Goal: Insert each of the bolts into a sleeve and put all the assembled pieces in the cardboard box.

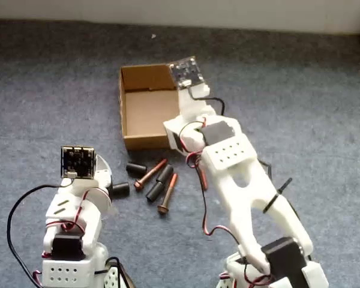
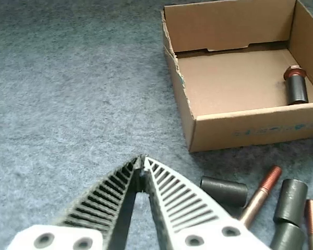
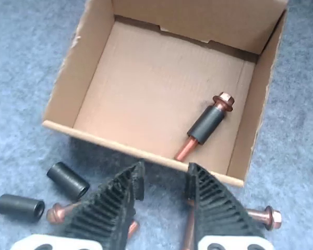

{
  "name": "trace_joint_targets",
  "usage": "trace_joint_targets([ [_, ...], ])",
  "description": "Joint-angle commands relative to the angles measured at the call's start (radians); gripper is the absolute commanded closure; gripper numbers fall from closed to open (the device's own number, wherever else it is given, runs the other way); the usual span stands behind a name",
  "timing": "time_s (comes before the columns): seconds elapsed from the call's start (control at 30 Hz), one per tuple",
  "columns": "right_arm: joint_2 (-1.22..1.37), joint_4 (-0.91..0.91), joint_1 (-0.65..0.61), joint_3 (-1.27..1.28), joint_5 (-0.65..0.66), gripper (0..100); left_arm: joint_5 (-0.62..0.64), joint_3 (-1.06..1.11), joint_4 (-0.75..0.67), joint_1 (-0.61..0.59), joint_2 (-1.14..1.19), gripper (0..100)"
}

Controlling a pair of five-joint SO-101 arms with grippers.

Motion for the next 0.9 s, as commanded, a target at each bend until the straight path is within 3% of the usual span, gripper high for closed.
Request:
trace_joint_targets([
  [0.0, -0.09, 0.113, -0.039, -0.033, 0.006, 87.1, -0.005, -0.016, -0.031, -0.038, -0.008, 99],
  [0.07, -0.101, 0.157, -0.067, -0.033, -0.029, 87.1, -0.008, -0.019, -0.038, -0.044, -0.008, 99],
  [0.27, -0.093, 0.268, -0.117, -0.035, -0.385, 87.1, -0.18, -0.021, -0.035, -0.077, -0.008, 99],
  [0.43, -0.091, 0.272, -0.156, -0.033, -0.468, 87.0, -0.18, 0.044, -0.035, -0.127, -0.008, 99],
  [0.63, -0.091, 0.205, -0.173, 0.041, -0.69, 86.9, -0.183, 0.074, -0.037, -0.124, -0.008, 99],
  [0.87, 0.033, 0.125, -0.194, 0.107, -0.76, 86.8, -0.183, 0.084, -0.04, -0.124, -0.008, 99],
])
